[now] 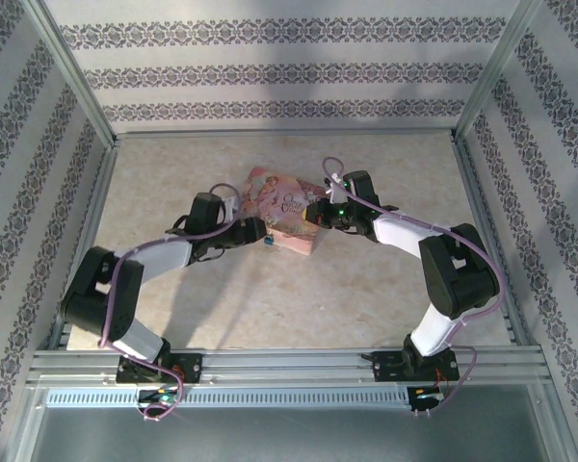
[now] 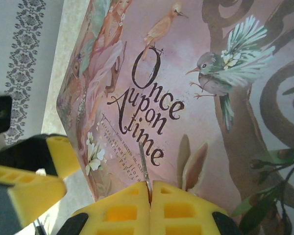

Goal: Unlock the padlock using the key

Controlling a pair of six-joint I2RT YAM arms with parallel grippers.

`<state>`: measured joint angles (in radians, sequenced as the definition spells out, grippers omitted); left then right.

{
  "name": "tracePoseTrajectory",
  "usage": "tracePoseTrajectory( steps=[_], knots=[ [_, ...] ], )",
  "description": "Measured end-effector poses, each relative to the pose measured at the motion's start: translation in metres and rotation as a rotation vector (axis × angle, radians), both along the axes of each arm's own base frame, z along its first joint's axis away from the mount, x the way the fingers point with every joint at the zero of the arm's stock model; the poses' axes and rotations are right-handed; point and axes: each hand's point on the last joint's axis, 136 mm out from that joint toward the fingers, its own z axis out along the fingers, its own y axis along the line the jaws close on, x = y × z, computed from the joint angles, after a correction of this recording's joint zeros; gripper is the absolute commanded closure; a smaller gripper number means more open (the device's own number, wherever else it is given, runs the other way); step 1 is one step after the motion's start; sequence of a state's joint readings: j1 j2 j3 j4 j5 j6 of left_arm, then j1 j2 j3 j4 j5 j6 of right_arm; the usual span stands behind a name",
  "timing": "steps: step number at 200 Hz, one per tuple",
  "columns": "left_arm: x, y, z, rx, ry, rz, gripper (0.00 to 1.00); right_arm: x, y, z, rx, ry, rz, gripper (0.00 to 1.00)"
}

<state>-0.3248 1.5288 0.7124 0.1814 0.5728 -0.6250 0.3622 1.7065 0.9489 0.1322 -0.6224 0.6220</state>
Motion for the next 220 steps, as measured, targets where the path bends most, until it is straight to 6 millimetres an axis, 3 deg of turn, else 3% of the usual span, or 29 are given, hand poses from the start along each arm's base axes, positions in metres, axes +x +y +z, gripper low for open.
tracePoseTrajectory(
  steps=[35, 70, 127, 220],
  knots=[
    [-0.027, 0.006, -0.013, -0.02, -0.012, -0.01, 0.25, 0.0, 0.0, 0.0, -0.003, -0.006, 0.005, 1.0],
    [-0.035, 0.0, -0.036, -0.088, 0.016, -0.021, 0.27, 0.0, 0.0, 0.0, -0.009, -0.016, 0.012, 1.0],
    [-0.016, -0.007, -0.036, -0.174, -0.051, -0.006, 0.32, 0.0, 0.0, -0.001, -0.014, -0.017, 0.012, 1.0],
    [0.002, -0.012, -0.03, -0.135, -0.153, -0.025, 0.42, -0.001, 0.0, -0.002, -0.026, -0.032, 0.023, 1.0]
  ],
)
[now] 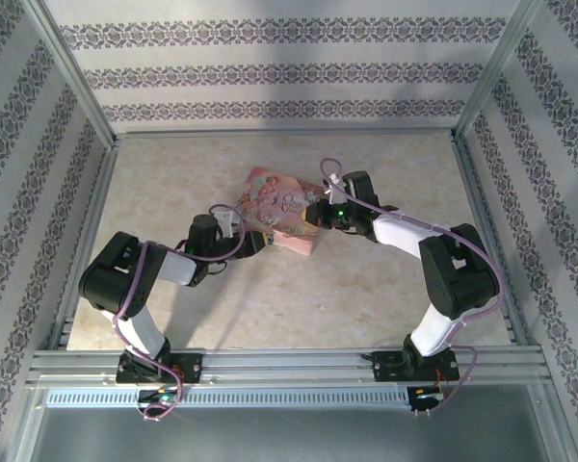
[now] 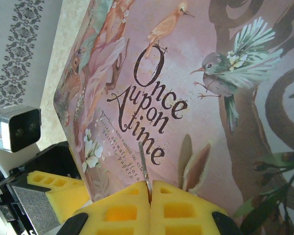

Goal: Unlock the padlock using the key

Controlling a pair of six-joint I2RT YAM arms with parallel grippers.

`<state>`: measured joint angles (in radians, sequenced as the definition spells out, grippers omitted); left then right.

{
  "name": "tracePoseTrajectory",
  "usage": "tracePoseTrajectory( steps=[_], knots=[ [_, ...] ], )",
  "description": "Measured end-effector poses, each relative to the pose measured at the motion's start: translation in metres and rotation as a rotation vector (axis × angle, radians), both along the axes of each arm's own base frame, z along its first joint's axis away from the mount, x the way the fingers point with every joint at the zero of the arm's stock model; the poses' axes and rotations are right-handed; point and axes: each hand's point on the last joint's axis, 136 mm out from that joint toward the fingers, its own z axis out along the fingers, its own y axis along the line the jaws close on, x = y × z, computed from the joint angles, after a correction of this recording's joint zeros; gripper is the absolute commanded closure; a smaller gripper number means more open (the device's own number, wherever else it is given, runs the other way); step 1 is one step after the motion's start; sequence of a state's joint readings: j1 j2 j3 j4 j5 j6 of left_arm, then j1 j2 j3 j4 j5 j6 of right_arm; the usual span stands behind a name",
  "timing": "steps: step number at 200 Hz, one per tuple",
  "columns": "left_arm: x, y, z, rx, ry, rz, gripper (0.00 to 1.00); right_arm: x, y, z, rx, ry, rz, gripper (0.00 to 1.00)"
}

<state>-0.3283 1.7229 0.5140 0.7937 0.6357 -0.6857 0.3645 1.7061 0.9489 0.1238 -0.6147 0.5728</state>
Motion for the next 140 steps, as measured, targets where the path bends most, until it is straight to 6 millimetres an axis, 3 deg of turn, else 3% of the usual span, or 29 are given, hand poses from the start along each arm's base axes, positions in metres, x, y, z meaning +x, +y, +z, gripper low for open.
tracePoseTrajectory(
  steps=[36, 140],
  knots=[
    [0.004, -0.008, 0.004, 0.018, -0.031, -0.024, 0.42, 0.0, 0.0, 0.0, 0.0, 0.0, 0.0, 1.0],
    [0.0, -0.023, -0.013, 0.055, -0.001, -0.068, 0.48, 0.0, 0.0, 0.0, 0.0, 0.0, 0.0, 1.0]
  ],
)
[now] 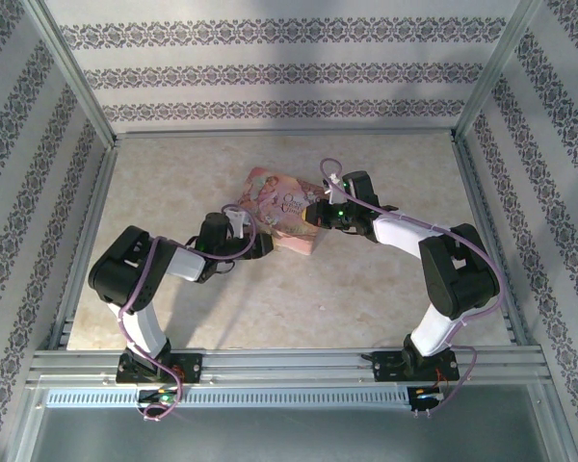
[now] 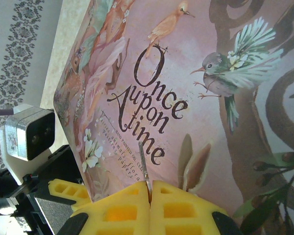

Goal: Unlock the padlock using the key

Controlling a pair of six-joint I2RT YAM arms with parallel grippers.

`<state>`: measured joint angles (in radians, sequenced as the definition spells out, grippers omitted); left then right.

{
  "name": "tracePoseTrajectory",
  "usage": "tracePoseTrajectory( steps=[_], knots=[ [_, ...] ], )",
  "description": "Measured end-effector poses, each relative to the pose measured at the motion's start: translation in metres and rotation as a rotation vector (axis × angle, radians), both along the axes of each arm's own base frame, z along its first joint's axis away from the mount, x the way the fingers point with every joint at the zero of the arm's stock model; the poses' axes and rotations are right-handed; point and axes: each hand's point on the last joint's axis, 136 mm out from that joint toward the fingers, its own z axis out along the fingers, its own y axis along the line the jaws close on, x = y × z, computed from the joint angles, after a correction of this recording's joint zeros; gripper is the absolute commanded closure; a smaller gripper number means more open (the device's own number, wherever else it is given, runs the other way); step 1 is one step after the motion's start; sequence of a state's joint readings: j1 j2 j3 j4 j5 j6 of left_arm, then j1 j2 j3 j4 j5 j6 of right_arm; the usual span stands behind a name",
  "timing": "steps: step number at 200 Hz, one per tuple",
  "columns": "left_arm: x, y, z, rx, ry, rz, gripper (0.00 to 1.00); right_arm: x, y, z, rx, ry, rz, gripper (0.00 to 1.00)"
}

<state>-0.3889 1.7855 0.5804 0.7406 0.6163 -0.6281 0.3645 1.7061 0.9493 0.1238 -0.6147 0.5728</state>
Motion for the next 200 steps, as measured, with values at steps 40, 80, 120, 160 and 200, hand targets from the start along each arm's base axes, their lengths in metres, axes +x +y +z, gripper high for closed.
tracePoseTrajectory(
  steps=[40, 80, 120, 160, 200],
  knots=[
    [0.0019, -0.0026, -0.0018, 0.008, 0.0, 0.002, 0.51, -0.0001, 0.0, -0.0001, 0.0, 0.0, 0.0, 1.0],
    [0.0011, -0.0065, -0.0044, 0.03, -0.001, 0.009, 0.55, 0.0, 0.0, 0.0, 0.0, 0.0, 0.0, 1.0],
    [0.0048, -0.0042, -0.0058, 0.046, -0.005, 0.041, 0.59, -0.0001, 0.0, -0.0001, 0.0, 0.0, 0.0, 1.0],
    [0.0069, -0.0033, -0.005, 0.045, -0.008, 0.055, 0.62, -0.0007, 0.0016, 0.0001, -0.004, -0.003, 0.001, 1.0],
    [0.006, -0.0055, -0.0053, 0.051, -0.012, 0.054, 0.64, -0.0007, 0.0016, 0.0001, -0.004, -0.003, 0.001, 1.0]
  ],
)
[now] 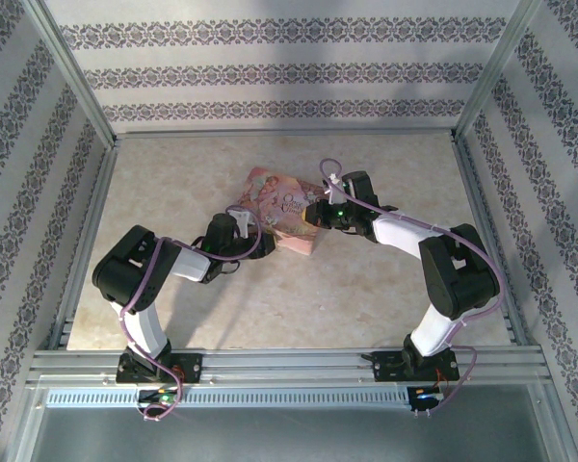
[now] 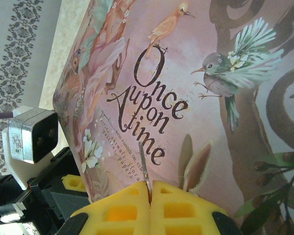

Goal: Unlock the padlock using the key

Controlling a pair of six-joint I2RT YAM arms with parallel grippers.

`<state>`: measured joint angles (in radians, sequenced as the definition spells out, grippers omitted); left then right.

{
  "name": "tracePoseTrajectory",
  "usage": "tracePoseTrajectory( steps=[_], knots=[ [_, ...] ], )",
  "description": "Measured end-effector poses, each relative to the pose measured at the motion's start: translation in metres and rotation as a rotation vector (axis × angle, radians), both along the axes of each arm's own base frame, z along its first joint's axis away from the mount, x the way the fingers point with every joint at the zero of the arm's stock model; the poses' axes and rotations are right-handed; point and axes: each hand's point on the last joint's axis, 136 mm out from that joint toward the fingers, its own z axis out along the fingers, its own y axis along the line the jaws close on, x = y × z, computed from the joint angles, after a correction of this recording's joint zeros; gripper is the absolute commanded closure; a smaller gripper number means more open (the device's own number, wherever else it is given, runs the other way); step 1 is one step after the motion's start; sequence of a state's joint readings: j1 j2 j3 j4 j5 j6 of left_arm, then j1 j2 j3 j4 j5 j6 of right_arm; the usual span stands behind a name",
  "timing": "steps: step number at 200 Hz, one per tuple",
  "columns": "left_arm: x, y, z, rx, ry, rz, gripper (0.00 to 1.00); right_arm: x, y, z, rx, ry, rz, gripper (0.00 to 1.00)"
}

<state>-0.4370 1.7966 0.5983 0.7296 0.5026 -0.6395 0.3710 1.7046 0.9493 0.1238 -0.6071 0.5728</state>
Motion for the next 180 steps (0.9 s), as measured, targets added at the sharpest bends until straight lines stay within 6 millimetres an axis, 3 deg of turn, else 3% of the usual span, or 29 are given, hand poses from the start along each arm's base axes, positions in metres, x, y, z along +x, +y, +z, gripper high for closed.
tracePoseTrajectory(
  steps=[145, 165, 180],
  knots=[
    [0.002, -0.005, 0.002, 0.003, -0.006, 0.019, 0.78, 0.0, 0.0, 0.002, -0.009, -0.01, -0.008, 1.0],
    [0.002, -0.006, 0.003, 0.002, -0.001, 0.03, 0.8, -0.002, -0.001, 0.01, -0.01, -0.021, -0.008, 1.0],
    [0.0, -0.006, 0.004, 0.0, 0.01, 0.04, 0.8, -0.004, -0.003, 0.028, -0.007, -0.065, -0.007, 1.0]
  ],
)
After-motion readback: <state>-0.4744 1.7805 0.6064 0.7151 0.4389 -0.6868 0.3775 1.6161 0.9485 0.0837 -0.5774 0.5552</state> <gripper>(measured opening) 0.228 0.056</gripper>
